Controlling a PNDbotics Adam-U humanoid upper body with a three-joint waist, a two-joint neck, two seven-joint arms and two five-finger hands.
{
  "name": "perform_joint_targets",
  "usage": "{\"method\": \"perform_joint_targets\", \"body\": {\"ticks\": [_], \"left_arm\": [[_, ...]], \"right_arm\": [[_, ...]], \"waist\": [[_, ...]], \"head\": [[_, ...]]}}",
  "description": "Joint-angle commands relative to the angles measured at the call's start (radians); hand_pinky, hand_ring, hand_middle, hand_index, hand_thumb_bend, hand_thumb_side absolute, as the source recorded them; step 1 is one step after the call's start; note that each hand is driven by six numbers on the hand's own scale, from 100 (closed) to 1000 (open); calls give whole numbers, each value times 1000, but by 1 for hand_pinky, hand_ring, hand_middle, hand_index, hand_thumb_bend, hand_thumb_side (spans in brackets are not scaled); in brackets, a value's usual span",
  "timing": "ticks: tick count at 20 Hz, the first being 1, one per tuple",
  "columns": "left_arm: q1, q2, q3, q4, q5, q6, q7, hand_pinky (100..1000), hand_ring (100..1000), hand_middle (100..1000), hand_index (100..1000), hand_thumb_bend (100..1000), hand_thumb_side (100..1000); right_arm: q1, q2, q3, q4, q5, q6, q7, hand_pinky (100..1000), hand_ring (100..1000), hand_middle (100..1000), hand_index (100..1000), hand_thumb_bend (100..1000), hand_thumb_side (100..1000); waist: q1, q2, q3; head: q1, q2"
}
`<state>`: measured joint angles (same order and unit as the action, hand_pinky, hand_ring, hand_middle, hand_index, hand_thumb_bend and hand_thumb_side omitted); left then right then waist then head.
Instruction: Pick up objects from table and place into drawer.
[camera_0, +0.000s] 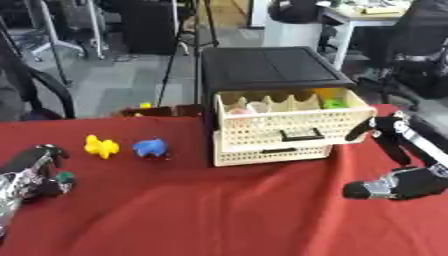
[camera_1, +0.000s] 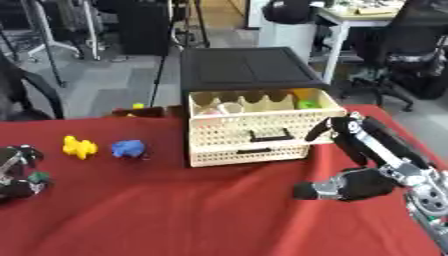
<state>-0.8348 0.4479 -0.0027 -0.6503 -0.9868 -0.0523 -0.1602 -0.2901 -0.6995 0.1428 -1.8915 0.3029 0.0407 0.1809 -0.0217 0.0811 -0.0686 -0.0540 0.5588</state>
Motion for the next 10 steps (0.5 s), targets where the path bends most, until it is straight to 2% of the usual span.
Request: {"method": "perform_joint_targets", "body": {"ticks": [1, 10], "left_arm": [[-15, 16, 2, -10, -13, 7, -2, 609, 533, 592, 790, 376, 119], [-10, 12, 1, -6, -44, 48, 11, 598, 525, 588, 788, 389, 116]], "right_arm": [[-11, -23, -5, -14, -6, -2, 4, 100, 100, 100, 663, 1000, 656], [-9, -22, -4, -11, -4, -4, 7, 100, 100, 100, 663, 1000, 650]], "waist": [[0, -10, -3], [2, -9, -6]], "head": [[-3, -7], [-4, -4]]}}
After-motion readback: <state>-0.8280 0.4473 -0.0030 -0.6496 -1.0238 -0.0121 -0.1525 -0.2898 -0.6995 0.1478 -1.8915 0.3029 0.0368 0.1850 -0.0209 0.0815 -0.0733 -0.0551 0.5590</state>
